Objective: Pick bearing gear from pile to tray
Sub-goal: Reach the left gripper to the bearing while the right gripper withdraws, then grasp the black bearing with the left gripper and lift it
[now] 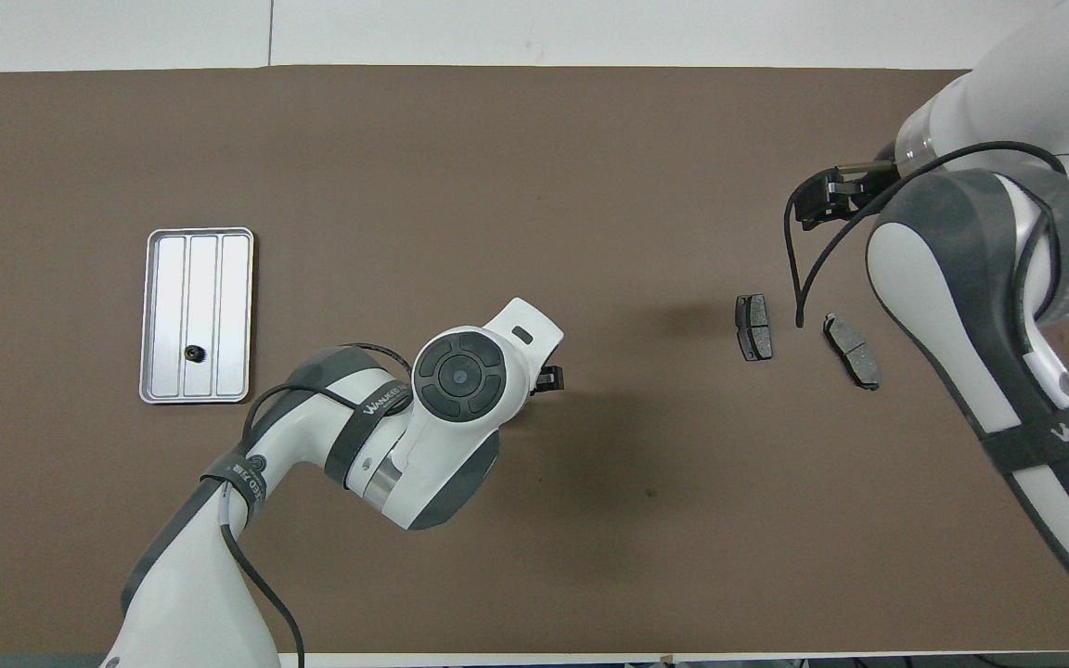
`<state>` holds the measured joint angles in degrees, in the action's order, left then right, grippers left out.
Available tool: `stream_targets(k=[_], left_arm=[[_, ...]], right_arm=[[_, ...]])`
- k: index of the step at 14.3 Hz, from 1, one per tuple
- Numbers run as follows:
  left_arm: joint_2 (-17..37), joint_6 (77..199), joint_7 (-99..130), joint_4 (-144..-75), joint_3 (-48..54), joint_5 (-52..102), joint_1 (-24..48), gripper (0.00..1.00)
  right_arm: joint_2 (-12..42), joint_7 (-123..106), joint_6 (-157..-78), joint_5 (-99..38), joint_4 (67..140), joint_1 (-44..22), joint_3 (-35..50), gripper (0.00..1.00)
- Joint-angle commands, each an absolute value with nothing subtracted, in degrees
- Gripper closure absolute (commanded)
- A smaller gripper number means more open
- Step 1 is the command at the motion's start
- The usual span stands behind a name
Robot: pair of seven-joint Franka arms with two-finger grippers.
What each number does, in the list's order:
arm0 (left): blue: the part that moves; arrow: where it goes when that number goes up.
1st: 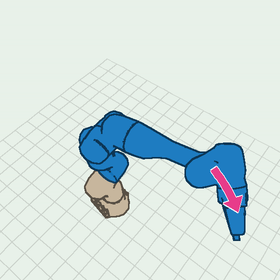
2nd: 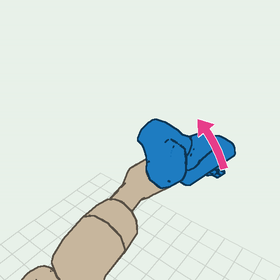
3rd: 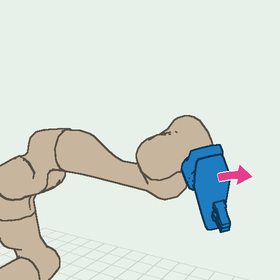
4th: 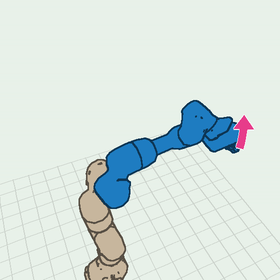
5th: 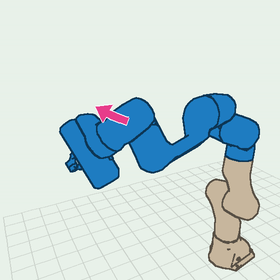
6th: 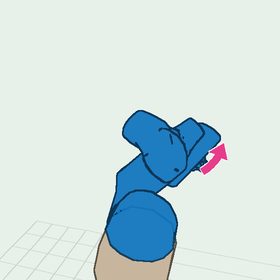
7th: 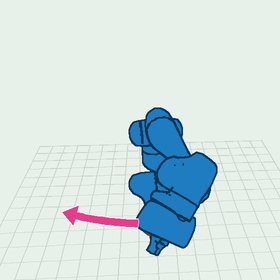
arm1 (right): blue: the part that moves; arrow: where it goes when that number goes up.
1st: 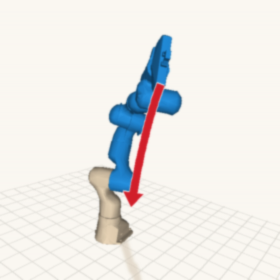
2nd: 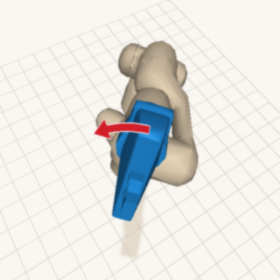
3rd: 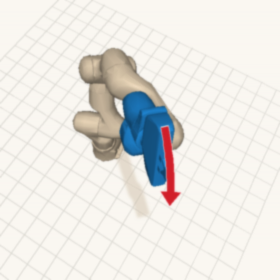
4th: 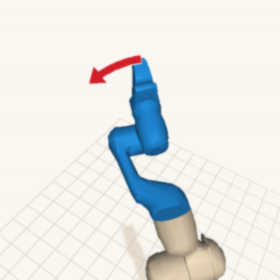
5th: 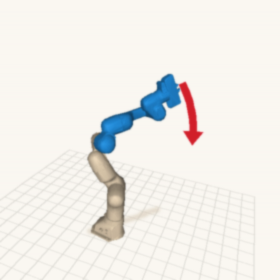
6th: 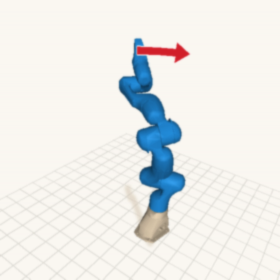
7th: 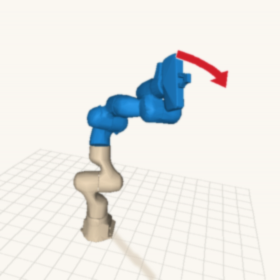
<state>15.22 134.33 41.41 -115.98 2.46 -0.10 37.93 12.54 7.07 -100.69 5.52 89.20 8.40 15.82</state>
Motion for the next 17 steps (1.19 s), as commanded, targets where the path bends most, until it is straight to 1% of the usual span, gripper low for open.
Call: stream_targets(k=[1,3,6,9,12,14,17], left_arm=[[15.6,135.9,40.5,-116.2,2.3,-2.2,35.7,0.00],[16.0,136.8,40.3,-116.2,2.3,-2.3,35.5,0.00],[16.7,138.2,40.0,-116.3,2.3,-2.3,34.9,0.00],[16.6,137.6,40.3,-116.6,2.3,-2.3,35.2,0.00],[16.7,137.9,40.2,-116.7,2.3,-2.3,35.2,0.01],[16.7,138.1,40.3,-117.2,2.3,-2.3,35.4,0.01],[16.7,138.2,40.6,-117.6,2.3,-2.3,35.7,0.01]], right_arm=[[5.4,0.9,-97.7,4.4,93.3,10.1,14.7,0.00],[3.0,-2.5,-96.7,4.5,93.4,10.1,13.5,0.00],[-0.5,-2.8,-92.5,4.3,93.3,10.1,13.0,0.00],[-2.9,-2.5,-90.0,4.0,93.3,9.1,12.8,0.00],[-4.0,-0.8,-87.6,3.1,93.3,9.1,12.6,0.00],[-3.9,-0.6,-87.5,2.7,93.2,9.1,12.3,0.00],[-3.8,3.1,-87.6,-2.3,92.9,9.1,12.1,0.00]])
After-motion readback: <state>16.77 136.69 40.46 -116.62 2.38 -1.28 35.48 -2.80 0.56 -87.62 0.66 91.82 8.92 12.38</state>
